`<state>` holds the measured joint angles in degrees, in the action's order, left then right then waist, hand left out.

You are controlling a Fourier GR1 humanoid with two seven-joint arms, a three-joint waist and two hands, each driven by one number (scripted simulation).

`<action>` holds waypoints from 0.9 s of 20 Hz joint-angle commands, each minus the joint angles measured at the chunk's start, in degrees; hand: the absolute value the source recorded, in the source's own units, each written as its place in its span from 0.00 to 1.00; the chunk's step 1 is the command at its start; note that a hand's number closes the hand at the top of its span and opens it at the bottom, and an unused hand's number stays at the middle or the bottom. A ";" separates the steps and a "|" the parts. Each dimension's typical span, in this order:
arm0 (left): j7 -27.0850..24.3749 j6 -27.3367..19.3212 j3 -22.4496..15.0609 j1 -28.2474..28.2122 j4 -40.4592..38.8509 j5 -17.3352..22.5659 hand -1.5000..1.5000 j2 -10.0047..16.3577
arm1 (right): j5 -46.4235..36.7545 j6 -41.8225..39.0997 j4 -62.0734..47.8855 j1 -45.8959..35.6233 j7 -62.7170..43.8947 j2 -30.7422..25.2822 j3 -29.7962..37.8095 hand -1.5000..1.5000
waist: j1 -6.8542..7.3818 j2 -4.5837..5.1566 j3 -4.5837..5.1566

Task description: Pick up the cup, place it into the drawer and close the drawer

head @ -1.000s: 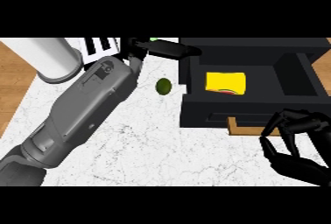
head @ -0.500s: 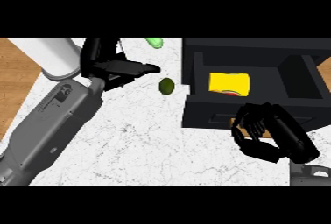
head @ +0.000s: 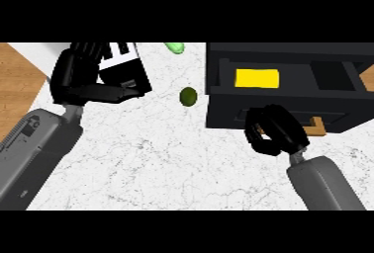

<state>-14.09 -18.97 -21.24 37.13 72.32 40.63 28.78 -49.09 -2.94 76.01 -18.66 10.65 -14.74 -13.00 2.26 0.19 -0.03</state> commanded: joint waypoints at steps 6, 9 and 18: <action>0.61 5.41 4.83 -10.02 7.61 0.99 0.00 5.37 | -2.90 10.48 -33.74 -17.42 9.78 3.06 6.33 1.00 | 0.65 0.36 -0.07; -2.71 8.54 6.68 -10.94 4.31 0.30 0.00 4.95 | -2.57 11.09 -42.41 -22.51 12.18 3.79 8.16 1.00 | 0.30 0.61 -0.04; -0.32 10.65 6.07 -12.80 7.95 0.50 0.00 5.10 | 0.01 8.60 -58.12 -34.17 15.41 -1.75 15.02 1.00 | 3.00 1.46 -0.17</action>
<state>-15.25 -9.85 -15.05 26.22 78.17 40.78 33.12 -49.98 5.98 25.06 -48.23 26.14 -12.66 -1.37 4.07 0.59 0.09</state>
